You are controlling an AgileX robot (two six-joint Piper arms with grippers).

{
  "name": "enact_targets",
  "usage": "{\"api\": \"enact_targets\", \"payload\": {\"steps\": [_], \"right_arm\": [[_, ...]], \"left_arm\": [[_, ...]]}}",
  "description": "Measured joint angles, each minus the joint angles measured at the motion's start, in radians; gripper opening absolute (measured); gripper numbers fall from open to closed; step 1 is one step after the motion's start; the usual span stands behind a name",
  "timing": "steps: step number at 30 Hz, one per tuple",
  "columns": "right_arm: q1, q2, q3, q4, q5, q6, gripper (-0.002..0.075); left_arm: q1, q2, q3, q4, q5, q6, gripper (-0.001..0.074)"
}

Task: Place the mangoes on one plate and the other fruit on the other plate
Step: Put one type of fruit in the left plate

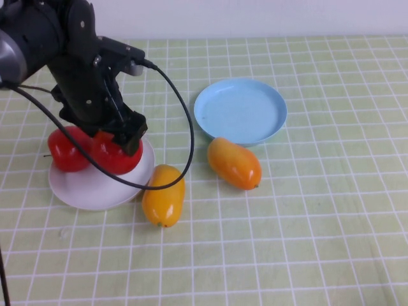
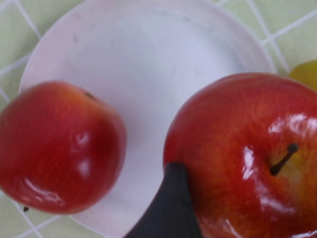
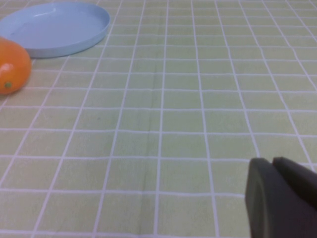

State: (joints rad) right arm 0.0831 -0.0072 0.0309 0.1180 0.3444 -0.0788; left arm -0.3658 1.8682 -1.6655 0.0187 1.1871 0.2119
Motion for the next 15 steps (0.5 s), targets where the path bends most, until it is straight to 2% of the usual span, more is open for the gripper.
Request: {"api": "enact_targets", "payload": {"steps": [11, 15], "right_arm": [[0.000, 0.000, 0.000, 0.000, 0.000, 0.000, -0.0016], [0.000, 0.000, 0.000, 0.000, 0.000, 0.000, -0.0017]], "left_arm": [[0.013, 0.056, 0.034, -0.006, -0.054, -0.008, 0.0577], [0.013, 0.058, 0.034, 0.009, -0.061, -0.015, 0.0658]]}}
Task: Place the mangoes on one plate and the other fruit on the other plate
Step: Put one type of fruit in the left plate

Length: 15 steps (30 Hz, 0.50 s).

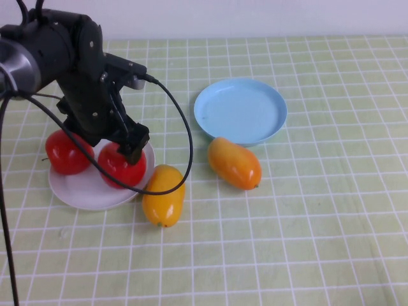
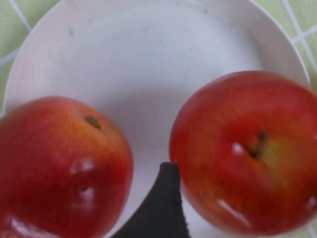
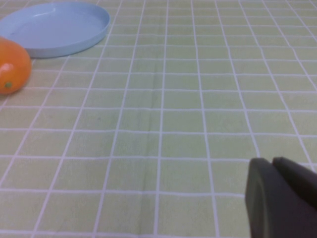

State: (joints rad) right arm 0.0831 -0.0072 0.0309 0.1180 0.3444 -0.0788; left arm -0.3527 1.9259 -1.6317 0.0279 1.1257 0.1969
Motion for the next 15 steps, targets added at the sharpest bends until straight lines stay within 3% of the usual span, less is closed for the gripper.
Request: {"api": "enact_targets", "payload": {"steps": [6, 12, 15], "right_arm": [[0.000, 0.000, 0.000, 0.000, 0.000, 0.000, -0.0017], [0.000, 0.000, 0.000, 0.000, 0.000, 0.000, -0.0017], [0.000, 0.000, 0.000, 0.000, 0.000, 0.000, -0.0017]], "left_arm": [[0.000, -0.014, 0.000, 0.037, 0.000, -0.049, 0.0668], [-0.026, -0.168, 0.002, 0.050, 0.008, -0.095, 0.0666], [-0.054, -0.293, 0.038, 0.052, 0.016, -0.122, 0.0561]]}}
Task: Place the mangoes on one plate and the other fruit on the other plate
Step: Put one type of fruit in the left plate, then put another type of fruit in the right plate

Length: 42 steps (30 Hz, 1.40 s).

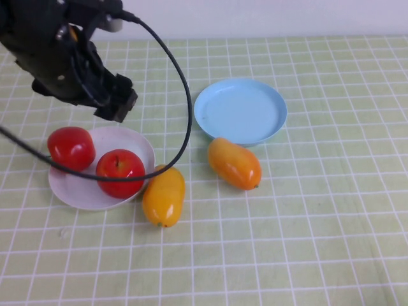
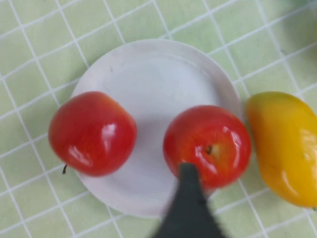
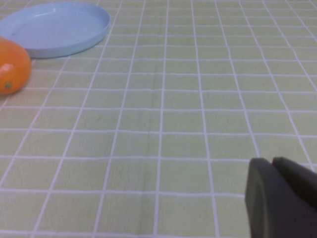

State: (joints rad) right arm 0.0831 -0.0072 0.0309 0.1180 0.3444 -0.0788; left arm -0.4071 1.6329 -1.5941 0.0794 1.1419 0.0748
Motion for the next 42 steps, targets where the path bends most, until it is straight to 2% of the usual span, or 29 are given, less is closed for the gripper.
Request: {"api": "enact_targets", "payload": {"steps": [4, 6, 8, 15, 21, 29, 31, 34, 37, 42], "right_arm": [[0.000, 0.000, 0.000, 0.000, 0.000, 0.000, -0.0016], [0.000, 0.000, 0.000, 0.000, 0.000, 0.000, -0.0016], [0.000, 0.000, 0.000, 0.000, 0.000, 0.000, -0.0016], [0.000, 0.000, 0.000, 0.000, 0.000, 0.000, -0.0016], [0.000, 0.000, 0.000, 0.000, 0.000, 0.000, -0.0016], [0.000, 0.000, 0.000, 0.000, 0.000, 0.000, -0.0017], [0.000, 0.000, 0.000, 0.000, 0.000, 0.000, -0.0016], [0.000, 0.000, 0.000, 0.004, 0.000, 0.000, -0.0016], [0.000, 0.000, 0.000, 0.014, 0.002, 0.000, -0.0017], [0.000, 0.000, 0.000, 0.029, 0.002, 0.000, -0.0017]], "left_arm": [[-0.011, -0.206, 0.146, 0.000, -0.044, -0.009, 0.0190], [-0.011, -0.305, 0.246, 0.003, -0.076, -0.025, 0.0082], [-0.011, -0.391, 0.345, 0.005, -0.107, -0.043, 0.0036], [-0.011, -0.756, 0.648, 0.005, -0.220, -0.115, 0.0006], [-0.011, -1.072, 0.865, 0.015, -0.222, -0.223, 0.0004], [-0.011, -1.312, 0.934, 0.054, -0.171, -0.229, 0.0004], [-0.015, -1.345, 0.960, 0.064, -0.218, -0.228, 0.0004], [-0.001, -1.410, 1.062, 0.060, -0.405, -0.153, 0.0004], [0.069, -1.495, 1.218, -0.007, -0.628, -0.021, 0.0004], [0.272, -1.631, 1.420, -0.132, -0.858, 0.046, 0.0004]]}}
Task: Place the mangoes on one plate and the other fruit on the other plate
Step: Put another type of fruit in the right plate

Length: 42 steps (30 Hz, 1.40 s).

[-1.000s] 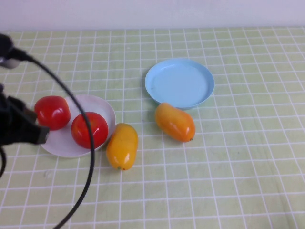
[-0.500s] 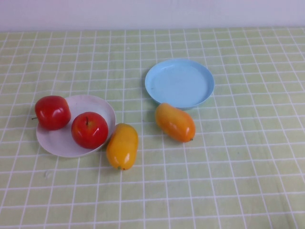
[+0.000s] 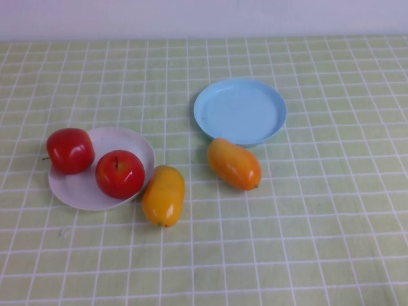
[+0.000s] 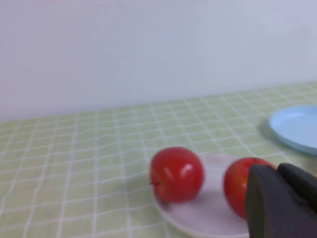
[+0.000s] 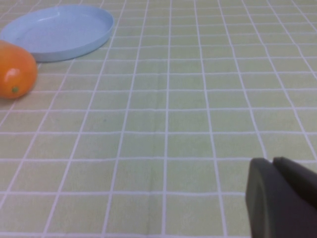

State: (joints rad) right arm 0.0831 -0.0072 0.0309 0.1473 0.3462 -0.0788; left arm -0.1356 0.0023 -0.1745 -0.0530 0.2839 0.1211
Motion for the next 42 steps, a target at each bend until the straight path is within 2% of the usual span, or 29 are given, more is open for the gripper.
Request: {"api": "enact_targets", "payload": {"steps": [3, 6, 10, 21, 42], "right_arm": [[0.000, 0.000, 0.000, 0.004, 0.000, 0.000, -0.0017], [0.000, 0.000, 0.000, 0.004, 0.002, 0.000, -0.0017], [0.000, 0.000, 0.000, 0.004, 0.002, 0.000, -0.0017], [0.000, 0.000, 0.000, 0.004, 0.002, 0.000, -0.0016], [0.000, 0.000, 0.000, 0.006, 0.002, 0.000, -0.0016]], "left_arm": [[0.086, -0.011, 0.078, -0.052, -0.033, -0.001, 0.0004], [0.117, -0.013, 0.138, -0.069, -0.039, -0.020, 0.0004], [0.117, -0.013, 0.197, -0.076, -0.043, -0.036, 0.0004], [0.117, -0.013, 0.199, -0.044, 0.089, -0.049, 0.0004], [0.117, -0.013, 0.199, -0.039, 0.093, -0.051, 0.0004]]}}
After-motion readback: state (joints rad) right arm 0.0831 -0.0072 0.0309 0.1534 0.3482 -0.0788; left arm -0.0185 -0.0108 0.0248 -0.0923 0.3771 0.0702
